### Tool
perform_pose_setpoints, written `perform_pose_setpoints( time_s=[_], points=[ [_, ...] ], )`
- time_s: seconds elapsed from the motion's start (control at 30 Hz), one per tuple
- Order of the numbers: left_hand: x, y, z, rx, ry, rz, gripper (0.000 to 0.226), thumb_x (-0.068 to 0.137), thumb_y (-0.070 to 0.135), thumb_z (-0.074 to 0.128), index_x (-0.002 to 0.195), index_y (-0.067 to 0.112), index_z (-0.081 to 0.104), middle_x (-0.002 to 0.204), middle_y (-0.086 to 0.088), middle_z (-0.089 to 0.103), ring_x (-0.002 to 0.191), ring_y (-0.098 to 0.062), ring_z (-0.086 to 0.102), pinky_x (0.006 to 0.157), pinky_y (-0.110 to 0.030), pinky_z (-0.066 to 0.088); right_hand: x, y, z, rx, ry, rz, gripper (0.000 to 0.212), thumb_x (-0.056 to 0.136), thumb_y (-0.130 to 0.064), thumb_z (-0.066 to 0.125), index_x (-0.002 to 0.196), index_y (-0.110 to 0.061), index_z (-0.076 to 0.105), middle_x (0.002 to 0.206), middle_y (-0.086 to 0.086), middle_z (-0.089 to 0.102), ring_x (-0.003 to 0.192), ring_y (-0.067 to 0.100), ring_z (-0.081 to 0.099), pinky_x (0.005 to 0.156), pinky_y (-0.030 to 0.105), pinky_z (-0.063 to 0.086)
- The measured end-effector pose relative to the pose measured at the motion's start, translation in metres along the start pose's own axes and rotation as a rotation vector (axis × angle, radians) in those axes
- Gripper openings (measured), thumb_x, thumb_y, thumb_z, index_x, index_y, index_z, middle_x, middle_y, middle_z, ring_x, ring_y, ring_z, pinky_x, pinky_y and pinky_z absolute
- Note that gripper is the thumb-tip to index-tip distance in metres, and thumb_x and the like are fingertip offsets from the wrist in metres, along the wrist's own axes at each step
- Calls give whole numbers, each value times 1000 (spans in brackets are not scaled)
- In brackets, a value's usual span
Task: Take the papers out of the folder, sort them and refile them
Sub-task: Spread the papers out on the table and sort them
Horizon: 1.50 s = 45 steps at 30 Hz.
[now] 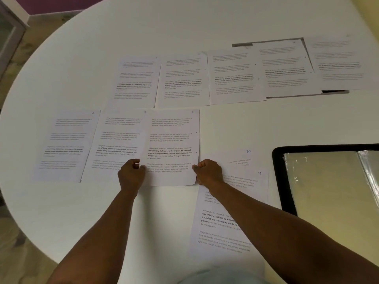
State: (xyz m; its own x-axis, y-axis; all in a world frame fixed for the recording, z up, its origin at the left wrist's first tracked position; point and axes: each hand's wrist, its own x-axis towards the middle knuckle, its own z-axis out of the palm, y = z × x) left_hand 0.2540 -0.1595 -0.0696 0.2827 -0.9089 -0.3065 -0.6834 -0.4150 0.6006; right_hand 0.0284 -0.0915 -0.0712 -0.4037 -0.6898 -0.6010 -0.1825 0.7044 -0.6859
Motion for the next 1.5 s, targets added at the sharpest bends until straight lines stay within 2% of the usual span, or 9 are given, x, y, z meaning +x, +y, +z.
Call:
perform_pose_setpoints(
  time_s=[0.13, 0.27, 0.53, 0.63, 0.8, 1.07, 1.27, 1.37, 1.5],
  points=[
    [-4, -4, 7, 133, 53, 86, 41, 84, 17, 68, 122, 2, 61, 110, -16, 67, 107, -33, 60, 93, -37, 43, -2, 4, -6, -166, 74, -137, 24, 87, -38, 68, 86, -15, 60, 79, -3, 63, 74, 15, 60, 68, 25, 47],
    [-22, -2, 16, 203, 114, 181, 50, 82, 22, 70, 127, 4, 56, 121, -19, 56, 114, -36, 51, 94, -45, 44, -8, 16, -26, -181, 157, -240, 21, 89, -29, 68, 100, -12, 61, 72, -5, 61, 73, 16, 64, 72, 29, 54],
    [-104, 9, 45, 96, -116, 240, 29, 86, 29, 67, 110, 14, 61, 101, -1, 59, 91, -23, 61, 76, -32, 48, -34, 72, -79, -278, 379, -327, 23, 87, -21, 69, 105, -12, 59, 91, -1, 57, 83, 18, 59, 66, 28, 46],
    [-135, 4, 55, 140, -236, 229, 29, 84, 39, 68, 104, 19, 61, 91, 7, 61, 82, -14, 61, 70, -26, 44, -51, 95, -98, -357, 459, -275, 32, 85, -23, 71, 110, -12, 57, 102, 5, 58, 92, 20, 57, 65, 29, 46],
    [-169, -2, 67, 253, -365, 146, 52, 77, 53, 71, 113, 20, 54, 97, 6, 61, 89, -14, 59, 75, -28, 46, -75, 129, -119, -385, 455, -84, 52, 81, -32, 75, 120, -8, 50, 112, 12, 53, 99, 24, 53, 72, 36, 51],
    [-193, 10, 76, 282, -388, 66, 67, 67, 49, 80, 113, 10, 52, 108, -4, 62, 99, -23, 61, 82, -34, 52, -89, 140, -118, -395, 353, 93, 64, 77, -35, 79, 121, -3, 45, 118, 17, 52, 107, 30, 53, 83, 40, 53],
    [-202, 18, 89, 301, -377, 36, 76, 68, 39, 83, 123, 3, 45, 124, -17, 42, 111, -36, 53, 98, -43, 47, -95, 135, -118, -435, 380, 169, 75, 77, -37, 79, 129, -1, 38, 130, 22, 42, 117, 35, 49, 91, 42, 50],
    [-205, 21, 92, 292, -390, 3, 75, 71, 35, 82, 124, 3, 40, 125, -17, 44, 110, -36, 55, 94, -43, 49, -94, 136, -120, -346, 325, 179, 67, 80, -32, 77, 126, 0, 39, 124, 21, 51, 106, 34, 59, 78, 38, 54],
    [-211, 27, 90, 391, -362, -38, 75, 71, 40, 80, 126, 6, 42, 125, -13, 45, 117, -32, 49, 95, -49, 48, -95, 140, -125, -211, 287, 122, 28, 93, -26, 62, 106, -4, 52, 97, 8, 60, 86, 23, 60, 63, 29, 46]
  ],
)
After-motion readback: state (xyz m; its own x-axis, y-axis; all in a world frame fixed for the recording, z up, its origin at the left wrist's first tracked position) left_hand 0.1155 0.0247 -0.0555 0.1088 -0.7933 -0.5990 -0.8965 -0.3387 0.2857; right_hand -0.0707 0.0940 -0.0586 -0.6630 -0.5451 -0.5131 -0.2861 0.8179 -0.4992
